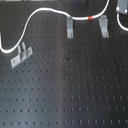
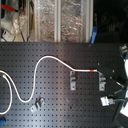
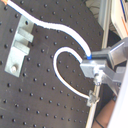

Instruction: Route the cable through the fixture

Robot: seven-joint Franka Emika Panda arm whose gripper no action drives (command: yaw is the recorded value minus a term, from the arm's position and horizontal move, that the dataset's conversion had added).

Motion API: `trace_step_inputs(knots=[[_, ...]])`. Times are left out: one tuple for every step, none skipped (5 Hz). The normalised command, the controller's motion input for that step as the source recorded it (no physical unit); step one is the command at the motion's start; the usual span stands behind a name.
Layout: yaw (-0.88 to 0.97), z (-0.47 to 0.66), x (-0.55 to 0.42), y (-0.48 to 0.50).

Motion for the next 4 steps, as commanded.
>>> trace_step_inputs(knots=[[0.0, 0.02, 0.0, 0.0], [-0.31, 0.22, -0.132, 0.236], [-0.67, 0.19, -0.281, 0.213], [-0.68, 0.15, -0.252, 0.084]])
